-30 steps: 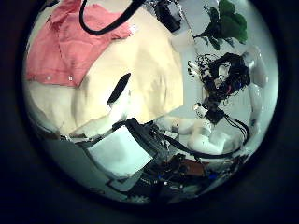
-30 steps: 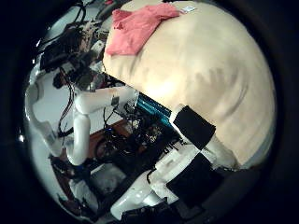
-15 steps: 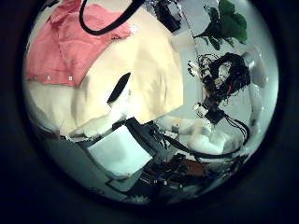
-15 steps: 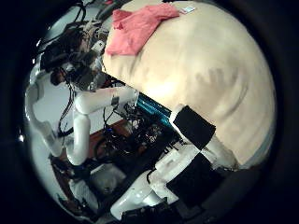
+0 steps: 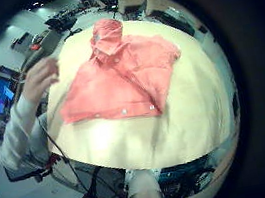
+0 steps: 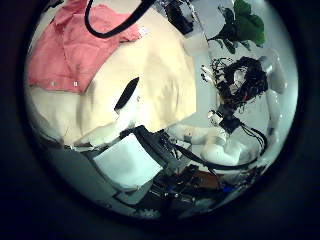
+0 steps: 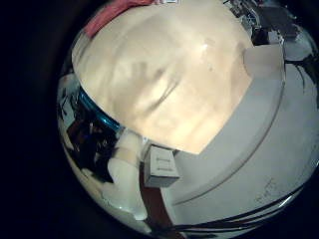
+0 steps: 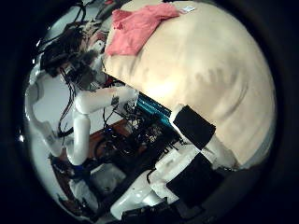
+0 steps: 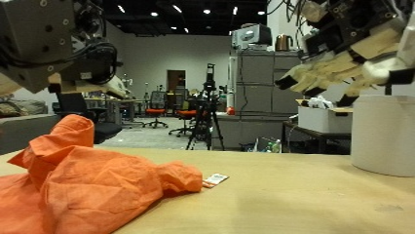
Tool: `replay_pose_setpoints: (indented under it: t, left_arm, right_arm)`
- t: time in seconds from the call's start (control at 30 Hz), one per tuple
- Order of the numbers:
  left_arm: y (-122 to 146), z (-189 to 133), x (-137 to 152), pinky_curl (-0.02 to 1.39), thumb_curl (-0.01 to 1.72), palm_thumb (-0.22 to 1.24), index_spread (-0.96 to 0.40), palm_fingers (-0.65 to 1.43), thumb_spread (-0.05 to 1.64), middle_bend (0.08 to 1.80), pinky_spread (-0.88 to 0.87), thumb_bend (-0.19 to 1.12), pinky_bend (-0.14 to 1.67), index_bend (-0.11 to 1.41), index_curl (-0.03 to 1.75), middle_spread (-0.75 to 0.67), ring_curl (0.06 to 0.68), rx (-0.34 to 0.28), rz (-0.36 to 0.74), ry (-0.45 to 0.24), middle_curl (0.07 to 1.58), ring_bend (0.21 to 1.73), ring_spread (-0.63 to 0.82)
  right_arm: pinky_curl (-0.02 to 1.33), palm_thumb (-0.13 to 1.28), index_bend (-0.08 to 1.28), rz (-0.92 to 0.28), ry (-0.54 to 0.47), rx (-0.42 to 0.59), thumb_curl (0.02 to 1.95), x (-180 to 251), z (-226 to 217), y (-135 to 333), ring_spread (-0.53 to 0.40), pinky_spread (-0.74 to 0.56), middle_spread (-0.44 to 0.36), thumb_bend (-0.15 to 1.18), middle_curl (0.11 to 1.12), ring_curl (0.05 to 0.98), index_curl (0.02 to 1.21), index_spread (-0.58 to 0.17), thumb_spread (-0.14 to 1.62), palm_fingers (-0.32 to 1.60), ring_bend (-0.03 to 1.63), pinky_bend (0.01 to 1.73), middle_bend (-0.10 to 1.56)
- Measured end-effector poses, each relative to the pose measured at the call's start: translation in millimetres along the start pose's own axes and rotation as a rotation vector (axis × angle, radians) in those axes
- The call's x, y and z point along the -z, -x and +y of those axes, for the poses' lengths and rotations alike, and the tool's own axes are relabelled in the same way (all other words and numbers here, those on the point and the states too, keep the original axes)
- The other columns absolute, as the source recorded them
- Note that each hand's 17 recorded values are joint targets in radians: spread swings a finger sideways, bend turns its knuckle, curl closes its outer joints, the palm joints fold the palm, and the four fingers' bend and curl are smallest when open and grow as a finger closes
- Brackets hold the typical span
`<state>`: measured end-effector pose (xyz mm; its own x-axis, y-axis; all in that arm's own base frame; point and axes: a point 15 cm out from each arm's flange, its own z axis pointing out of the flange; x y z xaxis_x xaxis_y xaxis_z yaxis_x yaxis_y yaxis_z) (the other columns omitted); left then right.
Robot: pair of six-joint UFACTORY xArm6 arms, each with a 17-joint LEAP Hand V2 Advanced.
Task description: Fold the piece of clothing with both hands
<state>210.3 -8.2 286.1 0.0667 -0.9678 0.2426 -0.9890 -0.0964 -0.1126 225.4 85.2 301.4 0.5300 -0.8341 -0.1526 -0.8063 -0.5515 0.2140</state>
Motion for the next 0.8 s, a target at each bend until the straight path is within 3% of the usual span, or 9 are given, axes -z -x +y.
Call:
replay_pose_setpoints:
  t: [0.8]
  left_arm:
    - [1.0,-0.2,1.2,0.20,0.34,0.46,-0.10,0.40,0.97,0.19,0.24,-0.03,0.18,0.24,0.48,-0.03,0.144,0.001,-0.002,-0.006,0.34,0.44,0.22]
  right_arm:
    - [0.30,0.65,0.18,0.001,-0.007,-0.006,0.31,2.5,-0.2,-1.3,0.247,0.43,-0.016,-0.01,0.28,0.246,0.33,-0.330,1.26,0.25,0.23,0.27,0.18]
